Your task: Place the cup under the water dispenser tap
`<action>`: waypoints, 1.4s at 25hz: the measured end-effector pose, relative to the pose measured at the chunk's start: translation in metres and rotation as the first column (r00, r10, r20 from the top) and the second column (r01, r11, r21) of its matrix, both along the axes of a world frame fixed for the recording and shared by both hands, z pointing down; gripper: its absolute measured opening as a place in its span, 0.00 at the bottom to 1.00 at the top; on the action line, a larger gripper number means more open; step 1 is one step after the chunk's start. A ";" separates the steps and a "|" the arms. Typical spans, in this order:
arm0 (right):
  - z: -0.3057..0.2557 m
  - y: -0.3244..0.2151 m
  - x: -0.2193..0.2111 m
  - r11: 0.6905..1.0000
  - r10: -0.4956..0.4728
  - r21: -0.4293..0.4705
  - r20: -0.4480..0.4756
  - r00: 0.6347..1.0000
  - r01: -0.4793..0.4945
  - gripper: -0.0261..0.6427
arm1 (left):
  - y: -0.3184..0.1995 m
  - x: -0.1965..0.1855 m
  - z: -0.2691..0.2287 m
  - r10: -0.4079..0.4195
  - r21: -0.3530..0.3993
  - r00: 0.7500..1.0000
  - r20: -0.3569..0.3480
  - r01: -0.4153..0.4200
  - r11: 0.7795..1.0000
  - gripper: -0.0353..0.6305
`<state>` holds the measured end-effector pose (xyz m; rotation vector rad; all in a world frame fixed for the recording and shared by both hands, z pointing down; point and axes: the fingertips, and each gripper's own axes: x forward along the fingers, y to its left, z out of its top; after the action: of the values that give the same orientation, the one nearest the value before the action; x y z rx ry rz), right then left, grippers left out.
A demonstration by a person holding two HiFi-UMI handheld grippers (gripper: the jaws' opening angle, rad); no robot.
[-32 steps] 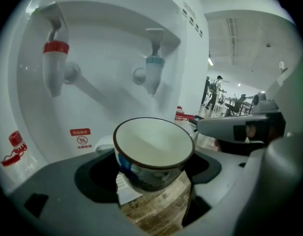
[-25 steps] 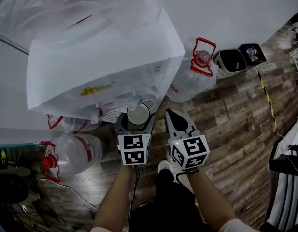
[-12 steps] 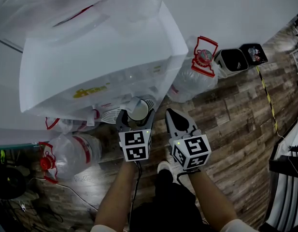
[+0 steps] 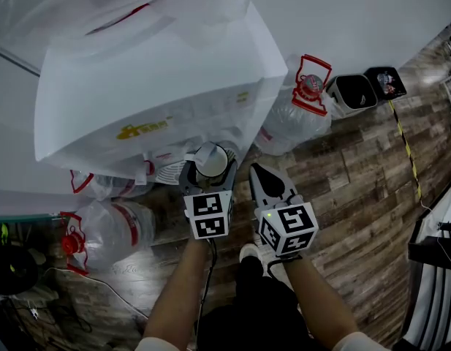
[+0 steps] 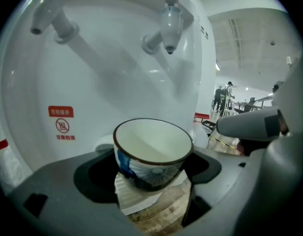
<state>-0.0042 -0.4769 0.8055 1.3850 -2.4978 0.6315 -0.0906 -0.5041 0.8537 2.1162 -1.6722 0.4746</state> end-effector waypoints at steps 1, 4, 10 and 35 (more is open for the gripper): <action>-0.001 0.001 0.000 1.000 0.000 0.001 0.000 1.000 0.000 0.07 | 0.000 -0.001 0.001 -0.003 -0.006 1.000 0.005 0.003 1.000 0.71; -0.004 0.006 0.000 1.000 0.000 0.002 0.002 1.000 0.000 0.07 | 0.004 -0.003 0.001 -0.018 -0.022 1.000 -0.011 0.018 1.000 0.71; -0.011 0.017 0.003 1.000 0.005 -0.010 -0.001 1.000 -0.005 0.07 | 0.015 -0.004 0.008 -0.023 -0.084 1.000 -0.013 0.022 0.996 0.71; -0.174 0.169 -0.004 0.995 0.086 0.042 0.001 0.996 -0.086 0.07 | 0.183 -0.018 -0.167 0.101 -0.051 0.994 -0.053 -0.103 0.993 0.70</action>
<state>-0.0079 -0.3080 0.6313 1.5149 -2.4751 0.5975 -0.1088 -0.3212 0.6866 2.1643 -1.5129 0.4872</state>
